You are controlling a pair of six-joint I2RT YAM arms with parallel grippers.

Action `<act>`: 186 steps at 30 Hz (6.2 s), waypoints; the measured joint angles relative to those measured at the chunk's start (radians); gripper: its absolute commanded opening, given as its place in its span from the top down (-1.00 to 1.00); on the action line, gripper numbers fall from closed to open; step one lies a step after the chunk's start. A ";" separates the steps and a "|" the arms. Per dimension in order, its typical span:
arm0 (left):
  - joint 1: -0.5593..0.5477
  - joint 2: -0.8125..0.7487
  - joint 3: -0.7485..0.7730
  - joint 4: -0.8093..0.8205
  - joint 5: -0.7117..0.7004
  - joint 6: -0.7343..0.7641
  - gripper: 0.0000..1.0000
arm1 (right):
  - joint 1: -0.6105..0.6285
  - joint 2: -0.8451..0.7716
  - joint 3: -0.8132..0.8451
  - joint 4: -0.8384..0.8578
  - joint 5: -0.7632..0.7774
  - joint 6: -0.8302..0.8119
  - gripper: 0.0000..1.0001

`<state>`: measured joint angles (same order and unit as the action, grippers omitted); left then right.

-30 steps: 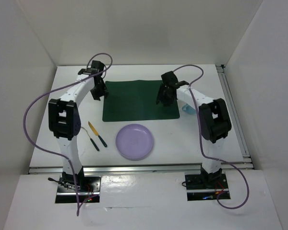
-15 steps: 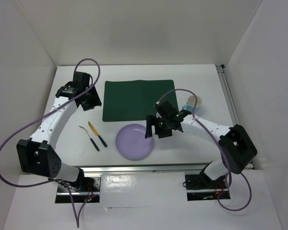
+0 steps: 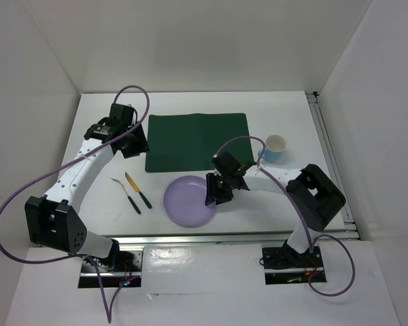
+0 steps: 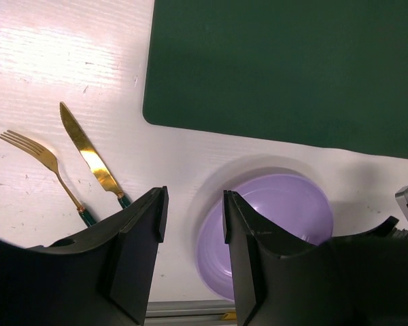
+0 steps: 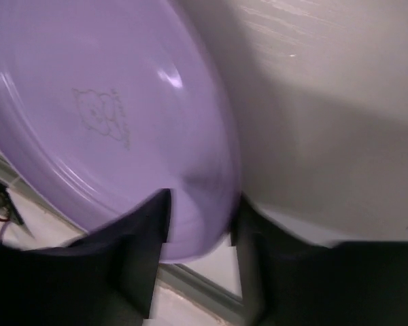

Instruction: Set the dinner table for one person

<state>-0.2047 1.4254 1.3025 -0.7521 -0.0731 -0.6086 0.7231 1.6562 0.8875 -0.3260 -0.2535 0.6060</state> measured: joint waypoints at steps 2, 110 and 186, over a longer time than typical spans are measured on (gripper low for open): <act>0.000 0.000 0.000 0.003 -0.001 0.002 -0.10 | 0.000 0.004 -0.012 0.019 -0.004 0.005 0.61; 0.064 0.032 0.113 -0.066 0.020 0.003 -0.29 | -0.577 0.558 1.372 -0.508 0.421 -0.103 1.00; 0.160 0.017 -0.460 0.002 -0.042 -0.394 -0.22 | -0.383 -0.005 0.705 -0.407 0.219 -0.162 -0.97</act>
<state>-0.0444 1.4422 0.8429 -0.7506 -0.1150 -1.0031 0.3401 1.6512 1.5925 -0.7326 -0.0345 0.4438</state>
